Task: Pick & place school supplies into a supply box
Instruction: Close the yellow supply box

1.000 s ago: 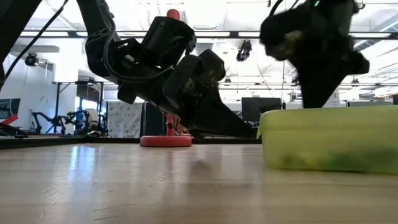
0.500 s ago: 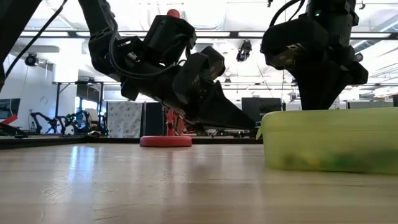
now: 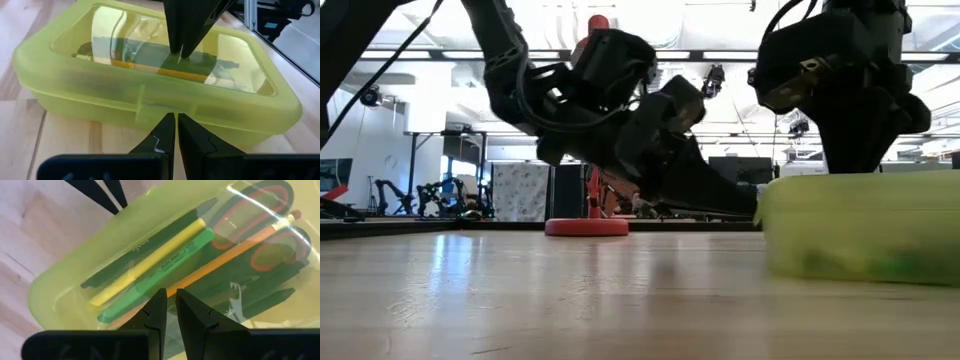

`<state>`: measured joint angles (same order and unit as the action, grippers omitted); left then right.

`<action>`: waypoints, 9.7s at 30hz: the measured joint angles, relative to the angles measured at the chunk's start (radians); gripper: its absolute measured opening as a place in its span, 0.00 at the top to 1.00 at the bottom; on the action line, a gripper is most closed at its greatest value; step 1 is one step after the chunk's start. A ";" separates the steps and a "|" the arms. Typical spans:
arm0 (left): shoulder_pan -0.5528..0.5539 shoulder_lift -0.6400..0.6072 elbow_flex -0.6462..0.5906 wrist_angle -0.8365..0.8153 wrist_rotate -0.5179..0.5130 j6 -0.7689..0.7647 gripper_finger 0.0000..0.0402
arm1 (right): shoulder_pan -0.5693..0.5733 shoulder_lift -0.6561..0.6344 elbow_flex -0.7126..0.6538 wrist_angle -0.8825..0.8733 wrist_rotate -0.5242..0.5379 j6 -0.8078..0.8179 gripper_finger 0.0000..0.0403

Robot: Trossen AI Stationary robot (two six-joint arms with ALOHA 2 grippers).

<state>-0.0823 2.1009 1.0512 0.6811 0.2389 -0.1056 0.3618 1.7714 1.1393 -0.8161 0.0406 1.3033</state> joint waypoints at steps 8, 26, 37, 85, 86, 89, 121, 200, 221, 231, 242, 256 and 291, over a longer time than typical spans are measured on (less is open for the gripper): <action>0.005 0.004 0.046 -0.080 0.017 0.054 0.99 | 0.000 -0.001 -0.015 0.012 -0.009 0.003 0.91; 0.012 0.095 0.088 0.002 0.054 0.010 0.99 | -0.001 -0.004 -0.036 0.037 -0.014 0.003 0.91; 0.011 0.131 0.135 -0.066 0.032 -0.008 0.99 | -0.001 -0.004 -0.040 0.064 -0.016 -0.001 0.91; 0.034 -0.137 -0.154 -0.078 -0.137 -0.050 0.99 | 0.008 -0.002 0.034 -0.275 0.138 0.363 0.90; 0.029 -0.137 -0.157 -0.080 -0.136 -0.061 0.99 | -0.004 -0.003 0.023 -0.266 0.139 0.342 0.90; 0.006 -0.137 -0.157 -0.079 -0.135 -0.072 0.99 | -0.046 -0.005 0.007 -0.212 0.126 0.204 0.90; -0.007 -0.307 -0.428 0.063 -0.299 -0.230 0.99 | -0.194 -0.019 0.058 0.061 0.170 -0.077 0.90; -0.005 -0.226 -0.260 -0.020 -0.268 -0.158 0.99 | -0.199 0.003 0.034 0.143 0.142 -0.100 0.91; 0.023 -0.217 -0.236 -0.082 -0.230 -0.153 0.99 | -0.199 0.003 0.034 0.146 0.143 -0.093 0.91; 0.022 -0.145 -0.165 -0.102 -0.210 -0.158 0.99 | -0.199 0.002 0.033 0.137 0.145 -0.078 0.90; 0.026 -0.143 -0.158 -0.096 -0.212 -0.160 0.99 | -0.199 0.002 0.033 0.143 0.141 -0.073 0.90; 0.031 -0.128 -0.106 -0.148 -0.203 -0.141 0.99 | -0.197 0.032 0.034 0.155 0.116 -0.065 0.90; -0.020 -0.180 -0.112 -0.216 -0.195 -0.060 0.99 | -0.195 0.013 0.043 0.121 0.156 -0.103 0.91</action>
<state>-0.1025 1.9213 0.9389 0.4647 0.0442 -0.1652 0.1665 1.7844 1.1827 -0.6949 0.1962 1.2003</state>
